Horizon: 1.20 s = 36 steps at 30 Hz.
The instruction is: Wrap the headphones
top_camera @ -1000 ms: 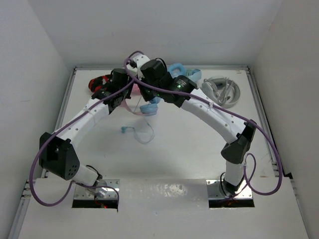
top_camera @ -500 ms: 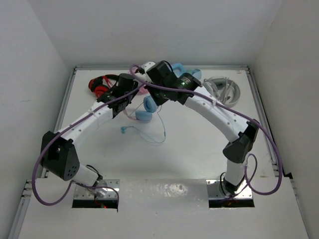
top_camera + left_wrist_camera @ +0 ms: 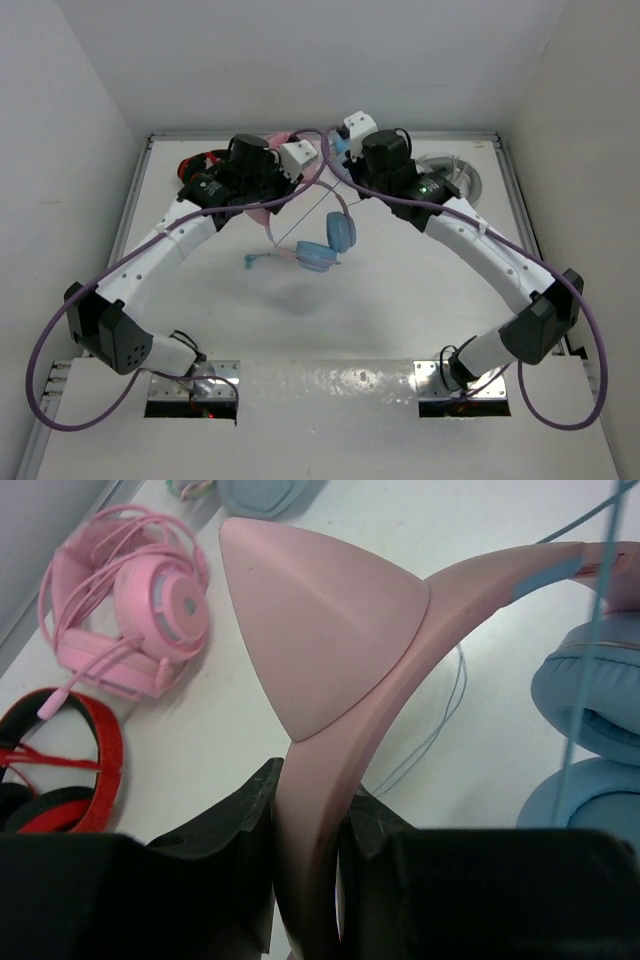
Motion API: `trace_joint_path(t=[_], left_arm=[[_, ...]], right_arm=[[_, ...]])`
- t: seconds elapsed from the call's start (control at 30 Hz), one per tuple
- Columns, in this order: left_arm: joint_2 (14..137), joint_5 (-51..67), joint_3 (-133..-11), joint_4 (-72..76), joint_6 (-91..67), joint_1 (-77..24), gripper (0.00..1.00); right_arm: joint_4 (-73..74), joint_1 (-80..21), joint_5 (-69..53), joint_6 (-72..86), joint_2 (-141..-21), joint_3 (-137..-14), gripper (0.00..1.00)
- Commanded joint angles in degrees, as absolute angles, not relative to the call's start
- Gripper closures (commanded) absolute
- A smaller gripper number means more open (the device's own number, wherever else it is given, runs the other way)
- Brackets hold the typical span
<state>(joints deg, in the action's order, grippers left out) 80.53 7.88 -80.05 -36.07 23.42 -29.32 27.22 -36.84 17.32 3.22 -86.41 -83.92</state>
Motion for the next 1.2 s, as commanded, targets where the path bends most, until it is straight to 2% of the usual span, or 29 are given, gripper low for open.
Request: trace_joint_path(t=[0.0,0.23,0.53,0.63,0.77,0.87,0.97,1.17], left_arm=[[78.0,16.1,-84.0,-42.8,22.6,-29.3,1.00],[77.8,18.5,-87.9,-45.3,17.6,-29.3,1.00],[78.2,26.1,-94.4,-47.6,15.7,-29.3,1.00],[78.7,30.2,-96.4,-48.2,14.2,-29.1,1.00],[80.5,32.3,-103.2,-49.5,11.6,-29.1,1.00],[82.2,30.2,-109.5,-50.8,9.5,-29.1,1.00],[83.5,28.5,-114.9,-51.2,7.8,-29.0,1.00],[85.7,25.9,-122.2,-50.9,4.8,-28.4,1.00]], right_arm=[[13.3,-34.5,20.9,1.9,-82.6,-80.8,1.00],[3.7,-32.6,16.7,5.5,-75.9,-69.9,1.00],[1.4,-32.6,3.9,6.2,-77.7,-68.4,1.00],[-1.3,-32.6,0.2,7.9,-78.7,-67.2,0.97],[-3.9,-32.6,-4.8,10.4,-80.7,-65.3,0.77],[-10.1,-32.6,-8.9,15.2,-81.4,-61.6,0.54],[-14.7,-32.6,-11.3,18.9,-84.0,-60.2,0.46],[-21.3,-32.6,-11.9,26.5,-88.9,-57.8,0.43]])
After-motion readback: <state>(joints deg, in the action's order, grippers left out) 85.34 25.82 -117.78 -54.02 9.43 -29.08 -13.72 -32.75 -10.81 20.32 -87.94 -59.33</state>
